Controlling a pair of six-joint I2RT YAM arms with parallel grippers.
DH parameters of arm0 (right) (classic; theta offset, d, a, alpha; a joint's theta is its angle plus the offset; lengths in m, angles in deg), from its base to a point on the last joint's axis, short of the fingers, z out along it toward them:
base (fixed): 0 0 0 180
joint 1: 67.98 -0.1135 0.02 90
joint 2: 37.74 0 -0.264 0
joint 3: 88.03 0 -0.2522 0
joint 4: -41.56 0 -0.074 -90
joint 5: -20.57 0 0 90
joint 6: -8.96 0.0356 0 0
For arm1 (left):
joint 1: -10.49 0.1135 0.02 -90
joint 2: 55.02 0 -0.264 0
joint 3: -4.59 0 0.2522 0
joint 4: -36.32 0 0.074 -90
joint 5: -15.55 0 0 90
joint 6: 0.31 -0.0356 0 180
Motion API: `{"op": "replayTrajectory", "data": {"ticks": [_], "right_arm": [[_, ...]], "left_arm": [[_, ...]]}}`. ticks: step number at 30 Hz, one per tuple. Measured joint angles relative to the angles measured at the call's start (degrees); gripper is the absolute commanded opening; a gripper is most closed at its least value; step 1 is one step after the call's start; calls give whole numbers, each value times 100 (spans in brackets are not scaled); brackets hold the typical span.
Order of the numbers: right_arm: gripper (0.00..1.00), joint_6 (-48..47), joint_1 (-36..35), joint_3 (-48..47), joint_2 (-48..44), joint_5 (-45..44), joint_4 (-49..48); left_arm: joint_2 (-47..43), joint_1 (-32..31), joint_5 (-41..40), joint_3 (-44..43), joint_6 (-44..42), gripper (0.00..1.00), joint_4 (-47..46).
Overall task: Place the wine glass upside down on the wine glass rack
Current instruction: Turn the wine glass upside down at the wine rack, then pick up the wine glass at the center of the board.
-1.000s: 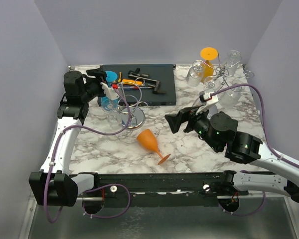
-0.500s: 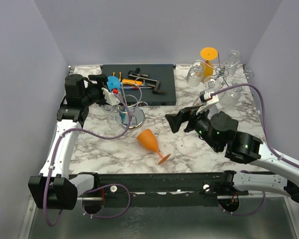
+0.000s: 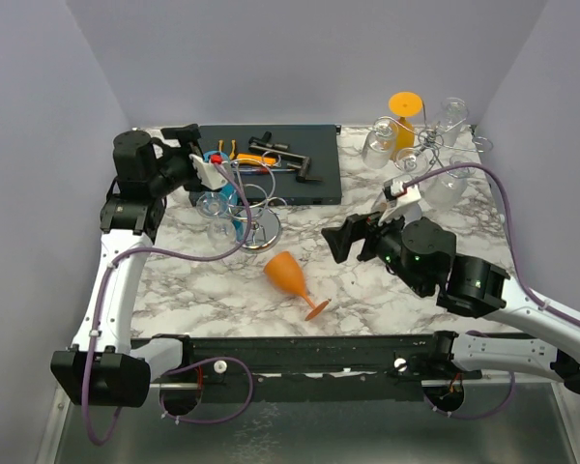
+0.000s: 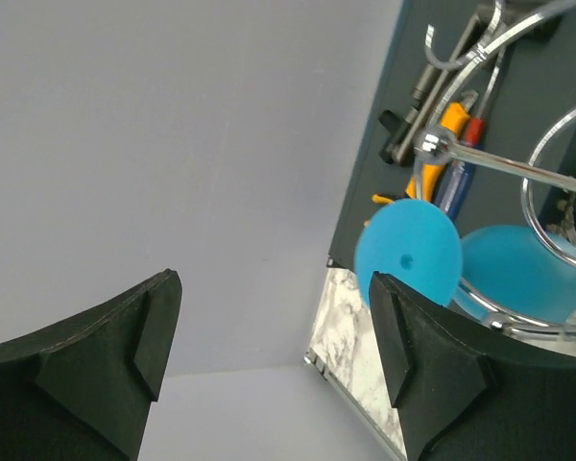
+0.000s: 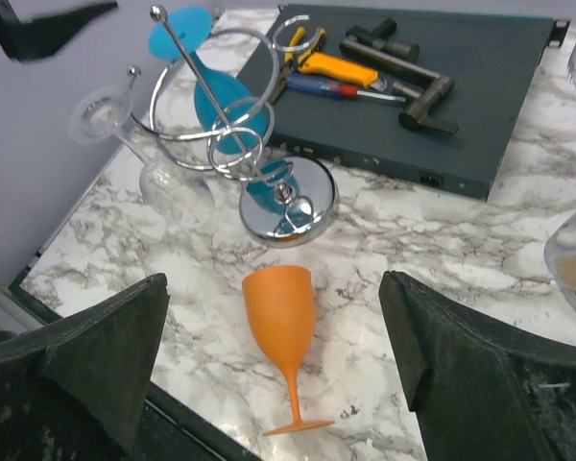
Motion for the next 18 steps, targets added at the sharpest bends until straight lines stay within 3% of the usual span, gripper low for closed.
{"op": "replayTrajectory", "data": {"ticks": [4, 7, 11, 18], "right_arm": [[100, 223, 83, 0, 61, 389, 446], [100, 319, 168, 7, 271, 999, 737], [100, 374, 374, 214, 846, 1941, 802], [98, 313, 1045, 916, 1888, 3305, 813]], "left_arm": [[0, 0, -4, -525, 474, 89, 11], [17, 0, -20, -1084, 1139, 98, 52], [-11, 0, -20, -1716, 2398, 99, 39], [-702, 0, 238, -1729, 3956, 99, 66]]}}
